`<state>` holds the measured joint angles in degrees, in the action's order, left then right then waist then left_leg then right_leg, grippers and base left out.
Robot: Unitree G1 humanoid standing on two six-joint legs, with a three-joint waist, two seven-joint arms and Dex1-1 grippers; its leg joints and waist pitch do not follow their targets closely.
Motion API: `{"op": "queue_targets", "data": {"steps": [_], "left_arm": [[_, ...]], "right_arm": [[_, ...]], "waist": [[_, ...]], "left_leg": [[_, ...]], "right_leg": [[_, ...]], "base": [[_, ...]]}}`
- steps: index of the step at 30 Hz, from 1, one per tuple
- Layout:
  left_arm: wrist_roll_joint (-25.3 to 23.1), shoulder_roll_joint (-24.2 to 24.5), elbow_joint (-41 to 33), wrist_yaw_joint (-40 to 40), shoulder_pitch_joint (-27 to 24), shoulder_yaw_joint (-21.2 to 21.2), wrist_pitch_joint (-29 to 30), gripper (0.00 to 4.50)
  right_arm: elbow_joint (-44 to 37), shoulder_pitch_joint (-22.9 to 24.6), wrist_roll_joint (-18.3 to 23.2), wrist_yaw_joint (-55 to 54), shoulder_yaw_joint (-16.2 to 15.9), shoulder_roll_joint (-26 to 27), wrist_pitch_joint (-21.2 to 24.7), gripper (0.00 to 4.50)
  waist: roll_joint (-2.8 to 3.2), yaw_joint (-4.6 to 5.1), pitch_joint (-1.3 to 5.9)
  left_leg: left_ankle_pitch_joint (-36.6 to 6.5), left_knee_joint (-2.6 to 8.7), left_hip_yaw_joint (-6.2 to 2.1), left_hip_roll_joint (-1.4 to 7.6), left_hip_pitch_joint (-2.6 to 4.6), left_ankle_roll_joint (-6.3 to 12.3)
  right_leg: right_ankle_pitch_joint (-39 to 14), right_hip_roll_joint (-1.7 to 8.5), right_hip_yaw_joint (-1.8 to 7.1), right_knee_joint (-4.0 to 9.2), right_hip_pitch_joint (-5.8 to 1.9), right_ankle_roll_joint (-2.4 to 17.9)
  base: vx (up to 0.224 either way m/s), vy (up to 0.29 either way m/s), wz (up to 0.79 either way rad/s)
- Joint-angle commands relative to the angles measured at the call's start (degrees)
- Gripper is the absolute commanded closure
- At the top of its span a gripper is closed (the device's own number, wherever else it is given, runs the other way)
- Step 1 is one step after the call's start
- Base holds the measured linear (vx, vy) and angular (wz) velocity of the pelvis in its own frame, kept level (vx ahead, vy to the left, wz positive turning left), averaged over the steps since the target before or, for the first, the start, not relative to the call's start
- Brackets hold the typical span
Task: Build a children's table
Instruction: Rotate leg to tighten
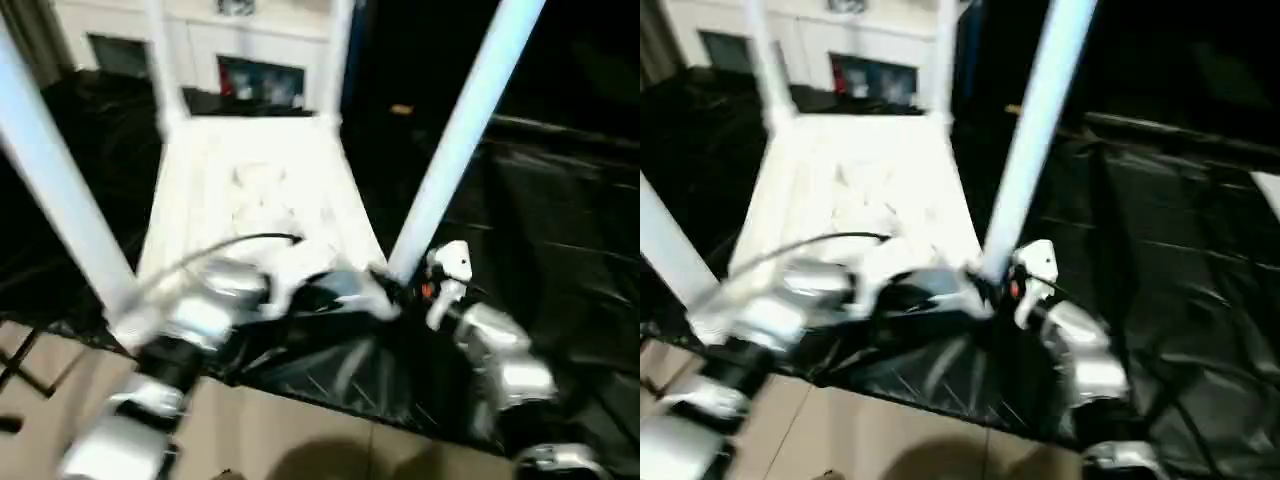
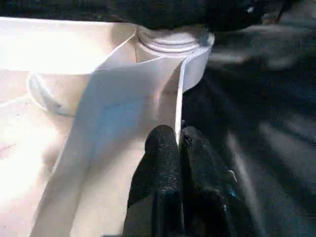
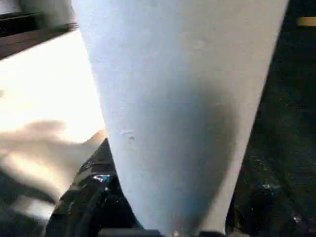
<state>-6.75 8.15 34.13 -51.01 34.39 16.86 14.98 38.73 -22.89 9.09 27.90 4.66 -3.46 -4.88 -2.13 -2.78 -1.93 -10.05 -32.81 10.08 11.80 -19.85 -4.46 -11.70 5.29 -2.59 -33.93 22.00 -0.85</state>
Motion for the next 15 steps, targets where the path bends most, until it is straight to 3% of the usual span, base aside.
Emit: {"op": "queue_targets", "data": {"steps": [1, 2, 3, 4, 5, 6, 9, 11, 12, 15], "left_arm": [[0.3, -4.0, 1.5, 5.0, 1.3, 1.3, 0.4, 4.50], [-0.3, -4.9, 2.4, 6.3, 1.8, 1.6, 0.1, 4.50], [-1.0, -6.0, 3.5, 7.7, 2.6, 2.1, -0.7, 4.50], [-1.2, -6.1, 3.6, 7.7, 2.7, 2.3, -0.8, 4.50], [-1.2, -6.1, 3.6, 7.7, 2.7, 2.3, -0.8, 4.50], [-1.4, -5.9, 3.6, 7.0, 3.1, 2.4, -1.3, 4.50], [-2.0, -4.1, 3.7, 5.9, 3.4, 1.8, -2.2, 4.50], [-2.1, -3.6, 3.9, 5.8, 3.5, 1.6, -2.5, 4.50], [-1.9, -2.9, 4.0, 5.2, 3.5, 1.4, -3.0, 4.50], [-2.1, -0.7, 5.3, 3.9, 3.8, 1.1, -5.1, 4.50]], "right_arm": [[4.8, 0.4, 0.5, -1.6, -3.2, 5.4, 2.8, 2.44], [6.2, -1.2, -0.1, -4.9, -3.2, 7.1, 2.2, 2.44], [8.7, -4.3, -0.8, -9.4, -3.1, 9.7, 1.9, 2.44], [9.0, -5.3, -1.4, -10.1, -3.3, 10.4, 1.9, 2.44], [9.0, -5.3, -1.4, -10.1, -3.3, 10.4, 1.9, 2.44], [9.7, -7.3, -2.1, -10.9, -3.4, 11.2, 1.5, 2.44], [9.5, -8.7, -2.7, -10.4, -2.7, 10.3, -0.8, 2.10], [9.3, -8.6, -2.6, -9.7, -2.5, 9.8, -1.2, 1.90], [8.8, -8.2, -2.6, -9.2, -2.3, 8.9, -1.4, 1.72], [6.2, -5.8, -3.1, -4.6, -3.3, 5.2, -2.1, 1.67]], "waist": [[0.32, 0.81, 1.42], [0.46, 0.99, 1.52], [1.38, 1.74, 1.74], [1.43, 1.98, 1.76], [1.50, 2.22, 1.90], [2.13, 2.28, 2.00], [1.70, 2.32, 1.90], [1.69, 2.43, 2.06], [1.69, 2.34, 2.12], [1.50, 2.14, 1.97]], "left_leg": [[-31.7, 4.61, -1.28, 0.68, 1.21, -2.39], [-32.0, 4.78, -1.55, 0.64, 1.04, -2.26], [-33.1, 5.22, -1.95, 0.75, 0.79, -2.39], [-33.6, 5.32, -2.04, 0.73, 0.72, -2.48], [-33.6, 5.63, -2.30, 0.83, 0.24, -2.47], [-32.9, 5.85, -2.33, 0.90, -0.07, -2.50], [-33.0, 5.46, -1.81, 0.78, 0.53, -1.70], [-30.9, 5.51, -1.69, 0.81, 0.05, -1.16], [-29.5, 5.44, -1.46, 0.87, 0.04, -0.88], [-28.2, 5.20, -0.99, 0.74, 0.07, 0.28]], "right_leg": [[-37.4, 2.58, 0.48, 7.14, 0.18, 4.3], [-37.3, 2.58, 0.21, 7.24, -0.16, 3.9], [-34.3, 2.54, -0.20, 7.25, -0.50, 4.2], [-33.5, 2.41, -0.41, 7.22, -0.54, 4.4], [-31.3, 2.45, -0.77, 6.96, -1.25, 4.6], [-27.8, 2.57, -0.56, 6.80, -1.46, 5.7], [-25.8, 2.55, -0.10, 6.89, -0.59, 7.9], [-24.2, 2.59, 0.08, 6.55, -0.98, 8.6], [-22.4, 2.56, 0.27, 6.39, -0.90, 9.3], [-23.4, 2.55, 0.43, 6.54, -0.79, 9.1]], "base": [[0.000, 0.000, 0.00], [0.000, 0.000, 0.00], [0.000, 0.000, 0.00], [0.000, 0.000, 0.00], [0.000, 0.000, 0.00], [0.000, 0.000, 0.00], [0.000, 0.000, 0.00], [0.000, 0.000, 0.00], [0.000, 0.000, 0.00], [0.000, 0.000, 0.00]]}}
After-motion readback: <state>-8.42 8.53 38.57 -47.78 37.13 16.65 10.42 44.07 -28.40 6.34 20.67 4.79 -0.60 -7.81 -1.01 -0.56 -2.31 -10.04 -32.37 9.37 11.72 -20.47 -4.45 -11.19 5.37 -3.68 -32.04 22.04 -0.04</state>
